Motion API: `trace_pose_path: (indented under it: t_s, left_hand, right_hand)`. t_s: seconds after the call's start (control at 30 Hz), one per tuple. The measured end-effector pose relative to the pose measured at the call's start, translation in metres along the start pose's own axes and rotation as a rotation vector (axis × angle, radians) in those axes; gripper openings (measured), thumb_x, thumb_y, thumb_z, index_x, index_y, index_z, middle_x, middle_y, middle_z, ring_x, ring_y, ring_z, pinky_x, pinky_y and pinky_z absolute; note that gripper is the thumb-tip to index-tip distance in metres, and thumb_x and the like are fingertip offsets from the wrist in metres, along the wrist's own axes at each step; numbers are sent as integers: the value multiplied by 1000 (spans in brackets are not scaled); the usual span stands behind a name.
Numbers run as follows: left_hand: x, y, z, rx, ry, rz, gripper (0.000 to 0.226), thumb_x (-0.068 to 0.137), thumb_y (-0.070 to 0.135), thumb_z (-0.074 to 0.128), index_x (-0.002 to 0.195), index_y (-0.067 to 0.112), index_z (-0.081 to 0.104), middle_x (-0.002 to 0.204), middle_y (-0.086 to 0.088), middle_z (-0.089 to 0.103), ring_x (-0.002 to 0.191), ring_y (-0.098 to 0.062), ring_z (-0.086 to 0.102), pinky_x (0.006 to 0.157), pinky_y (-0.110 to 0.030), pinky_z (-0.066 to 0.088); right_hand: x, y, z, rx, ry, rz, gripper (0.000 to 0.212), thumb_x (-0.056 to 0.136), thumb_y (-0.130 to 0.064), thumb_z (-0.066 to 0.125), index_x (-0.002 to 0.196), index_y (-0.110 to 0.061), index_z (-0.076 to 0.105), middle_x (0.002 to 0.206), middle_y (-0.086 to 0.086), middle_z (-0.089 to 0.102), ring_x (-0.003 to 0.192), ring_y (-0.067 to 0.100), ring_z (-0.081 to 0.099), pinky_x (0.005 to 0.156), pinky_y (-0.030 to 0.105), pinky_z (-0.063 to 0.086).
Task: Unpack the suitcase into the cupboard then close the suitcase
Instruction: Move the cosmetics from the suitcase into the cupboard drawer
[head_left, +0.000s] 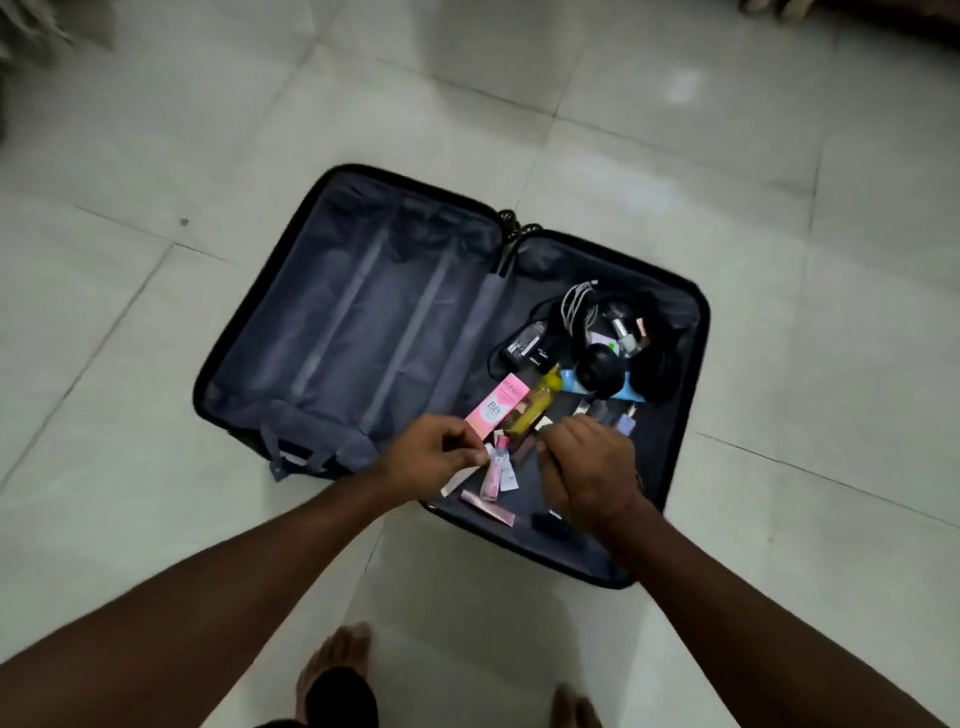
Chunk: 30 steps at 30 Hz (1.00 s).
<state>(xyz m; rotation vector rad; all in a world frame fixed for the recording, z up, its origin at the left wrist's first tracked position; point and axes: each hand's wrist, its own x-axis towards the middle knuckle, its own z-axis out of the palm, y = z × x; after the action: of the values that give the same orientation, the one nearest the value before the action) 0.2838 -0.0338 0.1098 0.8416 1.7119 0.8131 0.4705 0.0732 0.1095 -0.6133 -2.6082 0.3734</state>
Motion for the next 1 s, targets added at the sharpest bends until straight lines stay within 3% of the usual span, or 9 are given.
trace_pose_path:
  t_s: [0.1,0.2,0.3,0.37,0.47,0.53,0.63,0.77,1.0]
  left_hand:
    - [44,-52,4,93,110,239,14,74,-2,76,70,11,73,65,11,67,64,1,63,64,-15,48]
    - [87,-86,7,247,184,589,2,76,7,76,77,7,74,75,-2,68,69,-8,64,66,-21,50]
    - [121,-99,12,329,249,798,5,82,8,73,81,2,72,78,-6,65,73,-4,58,74,-10,44]
    - [137,-99,22,344,331,788,4,81,8,74,80,4,73,74,-3,63,68,3,51,70,-6,39]
    - [147,-90,40,344,394,469,11,78,21,75,72,12,73,65,7,62,58,2,55,58,-7,40]
    - [150,-85,47,343,288,221,24,74,32,67,63,11,71,55,2,64,49,-5,56,54,-19,48]
    - [148,-76,50,135,54,-77,35,82,23,56,59,-1,67,42,-3,57,35,-16,48,36,-20,40]
    - [142,-72,51,-42,-92,-314,52,86,34,38,62,-4,63,46,-8,52,36,-17,38,38,-17,31]
    - [145,-65,45,-46,-105,-267,27,85,15,38,72,0,57,62,-10,50,40,-16,39,38,-19,37]
  right_hand:
    - [-9,26,78,81,-255,278,18,76,-29,48,66,-16,55,58,7,59,53,29,56,48,29,34]
    - [-12,58,131,411,-738,462,20,69,-24,57,50,-19,52,48,-4,53,47,16,50,50,30,36]
    - [-11,82,150,717,-1146,639,31,74,-17,67,47,-18,52,43,-7,49,37,9,41,47,27,32]
    - [-7,98,150,722,-1432,655,30,83,-26,68,58,-16,54,47,-3,51,38,9,42,41,22,31]
    - [-3,115,141,653,-1766,656,33,96,-22,56,63,-17,55,48,-7,49,38,4,41,36,13,28]
    - [-8,117,141,519,-1656,675,34,92,-32,62,63,-17,57,54,-2,52,42,8,42,38,14,30]
    - [-15,115,148,535,-1132,834,33,86,-47,66,68,-19,65,61,2,58,45,12,45,38,18,31]
    - [-15,112,159,701,-468,1235,45,86,-50,64,84,-5,62,64,11,64,43,15,55,41,20,41]
    - [-9,107,174,670,-258,1192,40,84,-36,68,78,3,65,58,14,66,43,23,61,43,29,51]
